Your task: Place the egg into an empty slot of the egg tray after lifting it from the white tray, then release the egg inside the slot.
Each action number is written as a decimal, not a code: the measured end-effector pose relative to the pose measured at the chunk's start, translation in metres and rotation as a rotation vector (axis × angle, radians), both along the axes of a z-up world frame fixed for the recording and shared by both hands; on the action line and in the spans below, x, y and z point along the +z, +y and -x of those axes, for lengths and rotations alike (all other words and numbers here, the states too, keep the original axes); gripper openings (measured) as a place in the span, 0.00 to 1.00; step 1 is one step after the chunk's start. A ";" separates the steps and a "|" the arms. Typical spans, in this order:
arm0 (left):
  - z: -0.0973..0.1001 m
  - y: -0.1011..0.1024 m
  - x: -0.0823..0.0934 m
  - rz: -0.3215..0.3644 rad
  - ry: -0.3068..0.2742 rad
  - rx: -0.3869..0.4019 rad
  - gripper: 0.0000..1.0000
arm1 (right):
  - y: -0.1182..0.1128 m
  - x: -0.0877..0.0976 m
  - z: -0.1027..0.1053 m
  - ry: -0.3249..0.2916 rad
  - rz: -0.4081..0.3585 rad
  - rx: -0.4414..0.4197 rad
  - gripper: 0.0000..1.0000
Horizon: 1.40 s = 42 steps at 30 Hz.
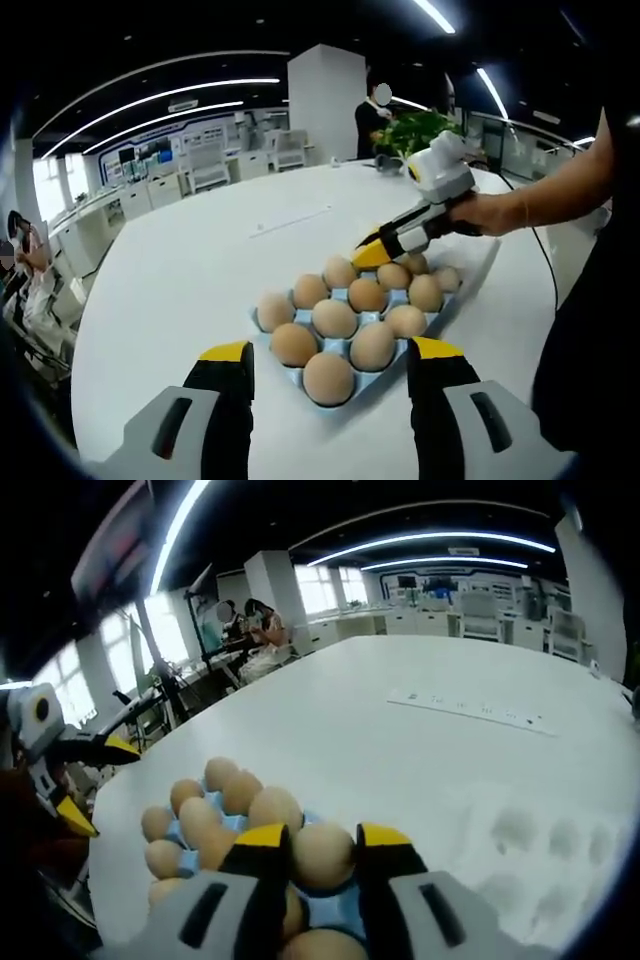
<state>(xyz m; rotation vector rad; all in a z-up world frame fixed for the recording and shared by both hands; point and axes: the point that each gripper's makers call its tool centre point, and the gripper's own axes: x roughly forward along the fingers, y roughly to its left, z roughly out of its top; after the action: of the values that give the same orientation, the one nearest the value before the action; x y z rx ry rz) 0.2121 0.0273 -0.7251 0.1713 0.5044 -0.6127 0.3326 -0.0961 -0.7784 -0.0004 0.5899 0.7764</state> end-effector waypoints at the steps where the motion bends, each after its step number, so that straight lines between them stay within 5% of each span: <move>1: 0.000 0.000 0.000 -0.001 0.000 0.000 0.62 | 0.000 0.000 0.000 0.000 -0.001 0.001 0.26; 15: 0.001 0.003 0.001 -0.006 -0.005 0.009 0.62 | -0.003 0.004 0.004 -0.020 -0.032 -0.011 0.26; 18: 0.001 0.002 0.002 -0.003 -0.008 0.009 0.62 | -0.008 0.018 0.000 -0.102 -0.074 -0.035 0.26; 22: 0.001 0.000 0.001 -0.002 -0.007 0.004 0.62 | -0.017 0.022 0.003 -0.121 -0.081 -0.041 0.25; 25: 0.001 -0.001 0.001 -0.002 -0.006 0.003 0.62 | -0.032 0.029 -0.003 -0.165 -0.082 -0.088 0.25; 42: 0.000 -0.004 0.000 -0.001 0.000 -0.003 0.62 | -0.129 0.020 -0.016 -0.199 0.016 -0.270 0.24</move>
<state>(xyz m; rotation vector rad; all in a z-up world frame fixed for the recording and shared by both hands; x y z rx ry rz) 0.2122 0.0237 -0.7255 0.1734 0.5049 -0.6157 0.3486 -0.2248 -0.7586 -0.0118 0.3968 0.5018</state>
